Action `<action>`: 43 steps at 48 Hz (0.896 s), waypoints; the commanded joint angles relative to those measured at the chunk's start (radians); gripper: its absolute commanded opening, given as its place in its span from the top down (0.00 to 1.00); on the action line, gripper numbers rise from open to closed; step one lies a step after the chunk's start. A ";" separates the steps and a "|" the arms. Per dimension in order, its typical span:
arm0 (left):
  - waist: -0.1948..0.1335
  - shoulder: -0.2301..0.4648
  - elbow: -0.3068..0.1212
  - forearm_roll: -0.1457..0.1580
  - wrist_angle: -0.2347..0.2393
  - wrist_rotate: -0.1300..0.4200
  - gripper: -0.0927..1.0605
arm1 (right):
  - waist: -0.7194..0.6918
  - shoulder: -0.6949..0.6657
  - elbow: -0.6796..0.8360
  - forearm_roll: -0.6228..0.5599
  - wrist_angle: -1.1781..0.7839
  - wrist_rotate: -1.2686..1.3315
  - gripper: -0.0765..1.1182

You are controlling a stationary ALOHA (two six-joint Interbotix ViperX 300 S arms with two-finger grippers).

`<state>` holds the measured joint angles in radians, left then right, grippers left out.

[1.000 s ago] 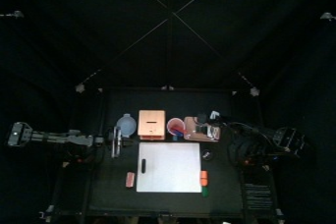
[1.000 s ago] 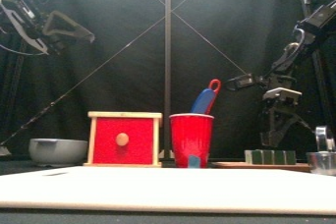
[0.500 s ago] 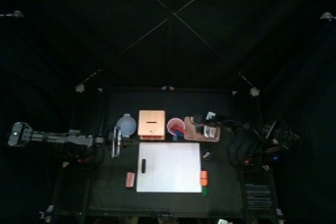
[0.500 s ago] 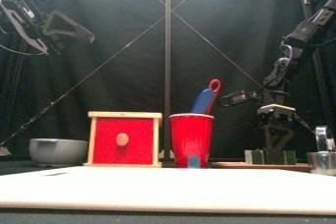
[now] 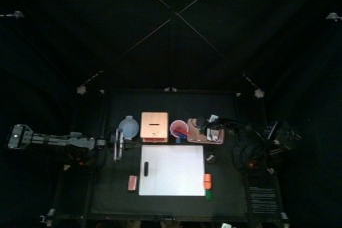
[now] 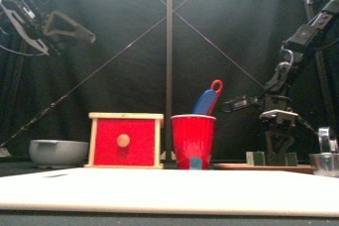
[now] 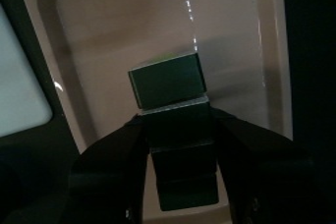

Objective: Place sushi on board then cut the sushi with the knife then place the pieces on the plate
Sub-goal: Place the sushi on the board

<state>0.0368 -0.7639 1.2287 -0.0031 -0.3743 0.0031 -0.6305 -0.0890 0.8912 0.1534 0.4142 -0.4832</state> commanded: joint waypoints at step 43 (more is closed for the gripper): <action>0.003 0.003 -0.012 0.000 -0.005 -0.003 0.95 | 0.261 -0.318 -0.035 0.101 0.149 0.568 0.47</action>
<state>0.0383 -0.7639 1.2303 -0.0031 -0.3743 0.0015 -0.4157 -0.3712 0.8606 0.2577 0.6075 0.0153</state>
